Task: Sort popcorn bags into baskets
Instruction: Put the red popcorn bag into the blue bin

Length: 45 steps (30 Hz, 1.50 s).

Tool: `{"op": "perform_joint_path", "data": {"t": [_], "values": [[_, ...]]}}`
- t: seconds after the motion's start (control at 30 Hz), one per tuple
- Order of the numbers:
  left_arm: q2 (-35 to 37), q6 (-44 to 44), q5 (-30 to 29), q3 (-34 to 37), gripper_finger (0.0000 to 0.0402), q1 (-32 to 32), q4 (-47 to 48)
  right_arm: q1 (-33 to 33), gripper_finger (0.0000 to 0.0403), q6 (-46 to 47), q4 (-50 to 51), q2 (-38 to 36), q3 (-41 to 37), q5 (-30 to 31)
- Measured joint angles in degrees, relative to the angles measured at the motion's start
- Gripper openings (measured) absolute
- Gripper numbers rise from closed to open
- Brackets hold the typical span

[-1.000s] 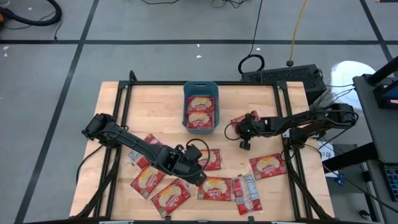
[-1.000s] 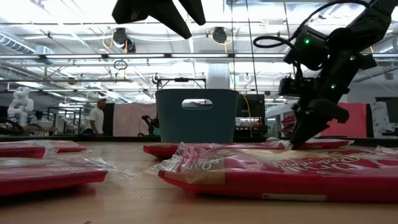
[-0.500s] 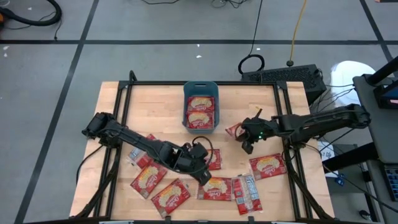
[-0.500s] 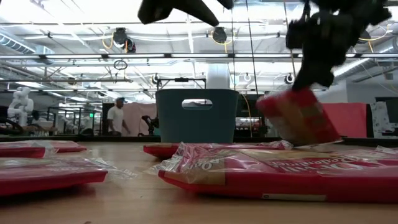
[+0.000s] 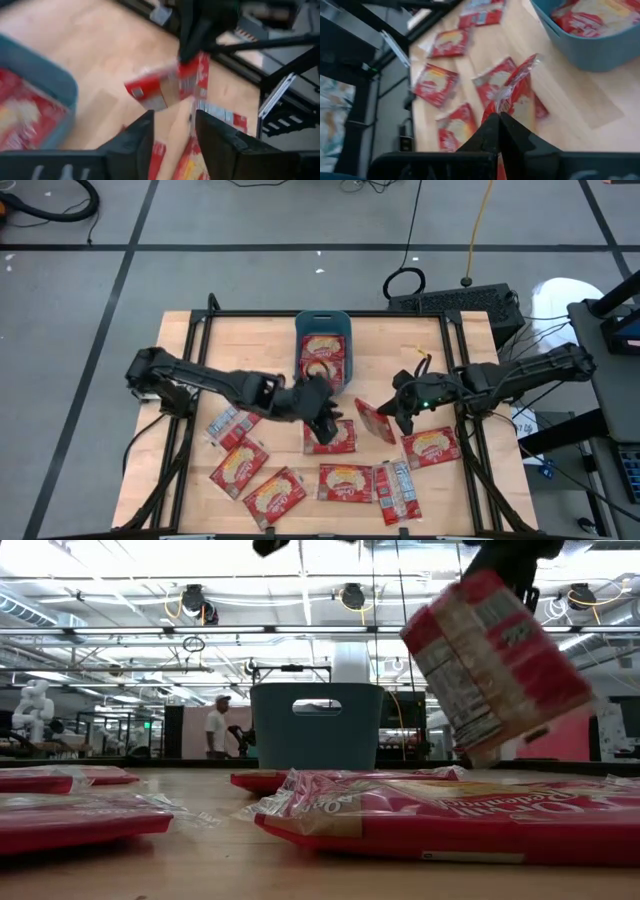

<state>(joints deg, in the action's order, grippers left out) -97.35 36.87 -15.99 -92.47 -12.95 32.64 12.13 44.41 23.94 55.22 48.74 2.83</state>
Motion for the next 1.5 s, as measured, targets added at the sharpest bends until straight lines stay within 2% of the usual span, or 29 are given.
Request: {"op": "perform_joint_path", "data": {"t": [0.13,0.33,0.4,0.47,0.7,0.93,1.13,1.3,1.5], "values": [[2.6,-5.4,1.1,0.0,0.0201,2.2,0.2,1.2,0.0000,1.3,-0.2,0.0,1.6,0.0],[2.9,-8.9,12.2,0.0,0.0297,6.0,-1.7,1.5,0.0000,1.4,-0.4,0.0,5.2,0.0],[2.8,-11.0,15.1,0.0,0.0317,6.6,-3.7,1.5,0.0000,0.5,-0.6,0.0,6.8,0.0],[2.3,-13.0,15.6,0.0,0.0326,6.9,-6.2,1.5,0.0000,-0.6,-0.4,0.0,8.2,0.1],[2.2,-18.4,15.6,0.0,0.0299,7.9,-12.1,-0.1,0.0000,-5.0,-0.5,0.0,11.1,-0.1],[2.1,-22.7,15.2,0.0,0.0294,10.1,-16.1,-3.0,0.0000,-9.1,-0.6,0.0,11.4,-5.2],[1.0,-26.3,21.6,0.0,0.0308,11.2,-16.0,-6.1,0.0000,-12.7,-1.8,0.0,11.4,-10.2],[-0.2,-26.0,26.1,0.0,0.0282,11.2,-15.9,-8.7,0.0000,-16.3,-3.2,0.0,11.4,-13.4],[-3.1,-26.3,25.2,0.0,0.0238,11.2,-16.1,-10.9,0.0000,-20.9,-4.5,0.0,11.4,-15.2]]}}
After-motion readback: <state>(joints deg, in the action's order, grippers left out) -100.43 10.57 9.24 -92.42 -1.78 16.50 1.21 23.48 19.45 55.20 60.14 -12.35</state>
